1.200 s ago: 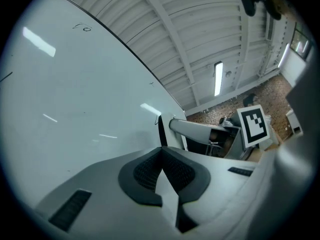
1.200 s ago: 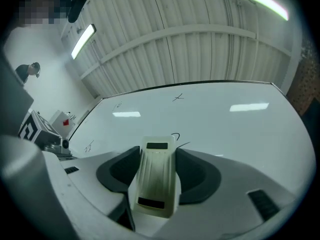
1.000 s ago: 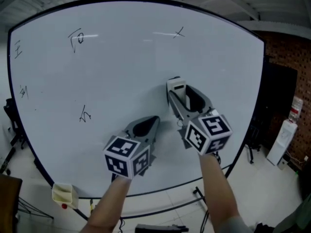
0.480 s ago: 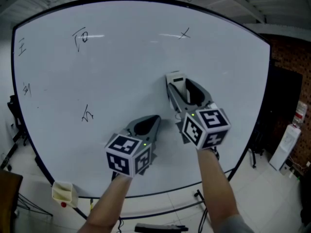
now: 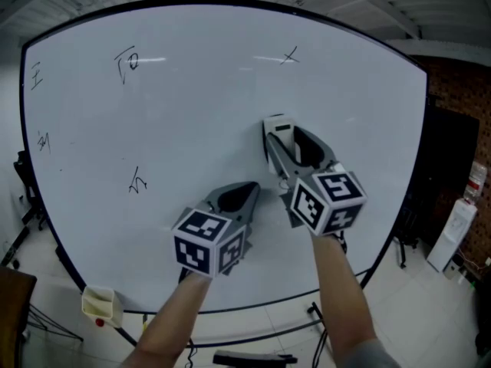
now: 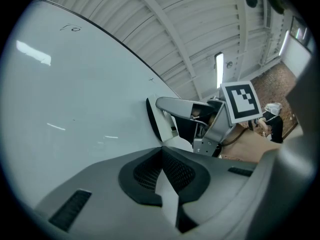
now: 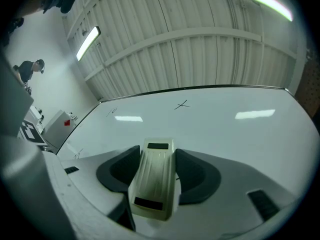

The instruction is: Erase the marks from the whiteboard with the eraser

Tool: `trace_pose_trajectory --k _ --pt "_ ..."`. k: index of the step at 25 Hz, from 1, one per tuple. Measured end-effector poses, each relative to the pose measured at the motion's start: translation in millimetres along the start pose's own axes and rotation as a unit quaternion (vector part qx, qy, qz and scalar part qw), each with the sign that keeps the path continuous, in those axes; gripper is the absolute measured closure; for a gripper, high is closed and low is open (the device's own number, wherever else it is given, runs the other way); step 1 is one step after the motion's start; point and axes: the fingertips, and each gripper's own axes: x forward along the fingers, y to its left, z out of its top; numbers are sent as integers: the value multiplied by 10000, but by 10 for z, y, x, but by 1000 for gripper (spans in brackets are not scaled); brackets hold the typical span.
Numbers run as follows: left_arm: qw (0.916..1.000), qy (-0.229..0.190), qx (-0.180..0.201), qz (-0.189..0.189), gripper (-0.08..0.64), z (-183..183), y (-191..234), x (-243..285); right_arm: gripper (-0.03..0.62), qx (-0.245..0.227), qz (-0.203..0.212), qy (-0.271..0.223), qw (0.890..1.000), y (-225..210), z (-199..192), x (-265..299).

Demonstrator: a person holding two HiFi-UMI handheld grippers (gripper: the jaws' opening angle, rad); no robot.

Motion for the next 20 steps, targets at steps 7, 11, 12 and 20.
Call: trace_pose_trajectory --k 7,11,12,20 --pt "10000 -45 25 4 560 19 -10 17 359 159 -206 -96 9996 -246 -14 -73" --pt "10000 -23 23 -53 560 -15 -68 80 357 245 -442 -73 9987 -549 -58 -197" --pt "10000 -19 25 -78 560 -20 -91 103 359 262 -525 -66 9983 -642 -69 -231" --pt "9998 36 0 -181 560 -101 -191 175 359 332 -829 -88 9960 -895 -98 -308"
